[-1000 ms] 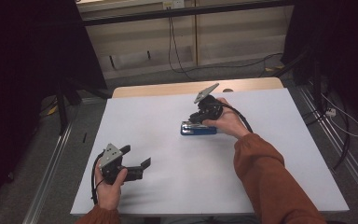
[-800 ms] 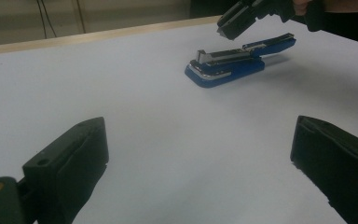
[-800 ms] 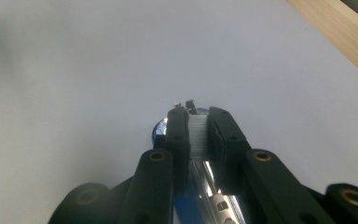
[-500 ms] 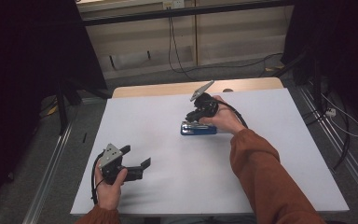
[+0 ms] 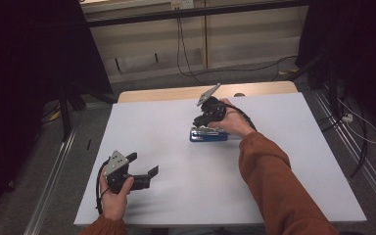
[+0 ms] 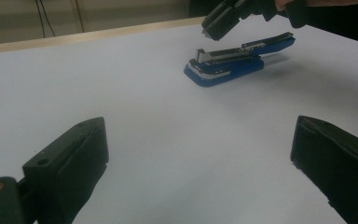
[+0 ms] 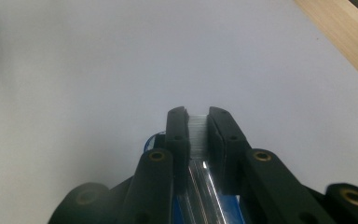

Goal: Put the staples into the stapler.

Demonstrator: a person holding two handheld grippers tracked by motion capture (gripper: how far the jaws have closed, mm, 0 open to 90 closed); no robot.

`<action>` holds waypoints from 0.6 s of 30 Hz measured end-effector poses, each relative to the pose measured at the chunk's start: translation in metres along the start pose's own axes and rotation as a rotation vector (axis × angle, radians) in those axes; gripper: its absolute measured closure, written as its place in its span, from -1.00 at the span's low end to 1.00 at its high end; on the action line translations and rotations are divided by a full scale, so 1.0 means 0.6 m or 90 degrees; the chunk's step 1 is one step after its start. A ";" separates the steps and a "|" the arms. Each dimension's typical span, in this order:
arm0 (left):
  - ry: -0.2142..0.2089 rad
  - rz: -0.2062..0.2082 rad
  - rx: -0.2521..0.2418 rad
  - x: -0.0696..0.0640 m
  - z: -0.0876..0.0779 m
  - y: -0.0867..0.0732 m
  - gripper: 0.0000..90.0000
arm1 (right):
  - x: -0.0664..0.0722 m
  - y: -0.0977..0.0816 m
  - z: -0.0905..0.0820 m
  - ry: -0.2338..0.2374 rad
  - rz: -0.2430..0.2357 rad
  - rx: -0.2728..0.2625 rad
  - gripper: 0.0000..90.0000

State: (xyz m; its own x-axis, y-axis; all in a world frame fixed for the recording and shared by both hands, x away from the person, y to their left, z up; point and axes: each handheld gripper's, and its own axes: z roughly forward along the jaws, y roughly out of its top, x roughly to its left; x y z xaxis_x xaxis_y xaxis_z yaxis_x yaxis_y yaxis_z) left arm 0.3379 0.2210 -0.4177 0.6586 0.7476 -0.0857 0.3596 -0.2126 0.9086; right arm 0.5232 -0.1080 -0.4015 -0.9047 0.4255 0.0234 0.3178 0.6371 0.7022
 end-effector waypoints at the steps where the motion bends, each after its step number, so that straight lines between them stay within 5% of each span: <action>1: 0.000 0.000 0.000 0.000 0.000 0.000 -0.91 | 0.000 -0.001 0.000 0.005 -0.003 0.000 0.76; 18: -0.002 0.002 0.000 0.000 0.000 0.000 -0.91 | 0.000 0.000 0.006 0.022 -0.084 0.003 0.76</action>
State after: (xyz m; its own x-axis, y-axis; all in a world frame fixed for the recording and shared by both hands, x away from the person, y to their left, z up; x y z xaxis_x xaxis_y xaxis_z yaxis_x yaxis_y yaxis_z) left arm 0.3380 0.2208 -0.4178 0.6619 0.7448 -0.0845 0.3582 -0.2153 0.9085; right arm 0.5242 -0.1058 -0.4040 -0.9480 0.3152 -0.0442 0.1965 0.6889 0.6977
